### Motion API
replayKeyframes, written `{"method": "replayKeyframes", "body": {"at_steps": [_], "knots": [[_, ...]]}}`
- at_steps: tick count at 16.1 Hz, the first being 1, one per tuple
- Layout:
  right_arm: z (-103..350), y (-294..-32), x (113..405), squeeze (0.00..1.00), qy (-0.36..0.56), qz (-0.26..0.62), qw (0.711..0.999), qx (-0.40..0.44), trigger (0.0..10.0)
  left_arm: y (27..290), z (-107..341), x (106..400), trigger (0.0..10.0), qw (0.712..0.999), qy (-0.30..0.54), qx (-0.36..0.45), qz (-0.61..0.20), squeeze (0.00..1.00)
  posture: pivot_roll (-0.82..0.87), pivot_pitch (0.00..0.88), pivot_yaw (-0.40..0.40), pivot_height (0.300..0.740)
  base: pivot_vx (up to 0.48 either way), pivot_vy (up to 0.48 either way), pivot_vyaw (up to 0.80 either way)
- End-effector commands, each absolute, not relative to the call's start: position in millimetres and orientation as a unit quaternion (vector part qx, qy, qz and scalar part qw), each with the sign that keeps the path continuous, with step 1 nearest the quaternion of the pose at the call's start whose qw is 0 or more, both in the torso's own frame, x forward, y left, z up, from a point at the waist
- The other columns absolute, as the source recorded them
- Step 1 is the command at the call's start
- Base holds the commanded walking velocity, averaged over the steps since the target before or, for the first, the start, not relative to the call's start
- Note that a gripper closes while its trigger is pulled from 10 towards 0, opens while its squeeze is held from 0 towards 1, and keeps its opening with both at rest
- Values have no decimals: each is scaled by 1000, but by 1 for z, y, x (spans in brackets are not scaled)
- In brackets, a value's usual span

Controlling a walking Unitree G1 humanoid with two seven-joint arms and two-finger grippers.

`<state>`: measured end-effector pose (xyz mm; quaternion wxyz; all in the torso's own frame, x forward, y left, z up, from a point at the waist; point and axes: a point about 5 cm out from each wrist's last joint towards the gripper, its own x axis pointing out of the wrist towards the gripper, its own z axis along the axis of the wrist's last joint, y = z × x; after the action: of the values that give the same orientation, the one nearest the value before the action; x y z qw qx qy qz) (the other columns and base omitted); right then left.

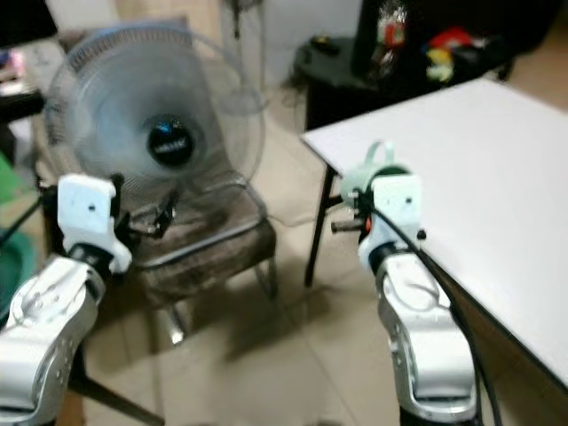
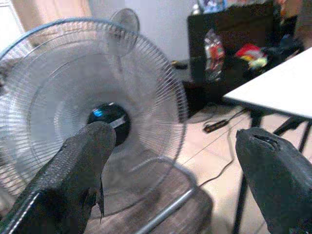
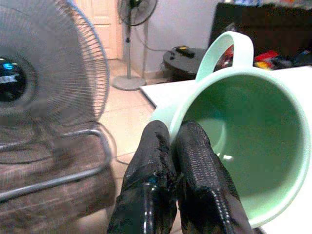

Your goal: Setting the table

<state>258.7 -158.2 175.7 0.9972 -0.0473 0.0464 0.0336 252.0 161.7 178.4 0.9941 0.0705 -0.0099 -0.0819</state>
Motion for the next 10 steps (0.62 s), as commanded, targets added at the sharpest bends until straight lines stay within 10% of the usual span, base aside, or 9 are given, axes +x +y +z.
{"method": "replayKeyframes", "body": {"at_steps": [1,6,10], "knots": [[179,-151,260,0,40,51,997,-47,10000,164,181,252,10000,994,-15,71,-82,0,-24,0,23,740,326,0,0],[180,-149,262,0,40,54,997,-48,10000,164,181,252,10000,995,-15,62,-76,0,-18,0,11,740,371,0,0],[181,-146,265,0,40,59,996,-55,10000,166,182,251,10000,995,-17,63,-71,0,-13,0,4,740,391,0,-800]]}}
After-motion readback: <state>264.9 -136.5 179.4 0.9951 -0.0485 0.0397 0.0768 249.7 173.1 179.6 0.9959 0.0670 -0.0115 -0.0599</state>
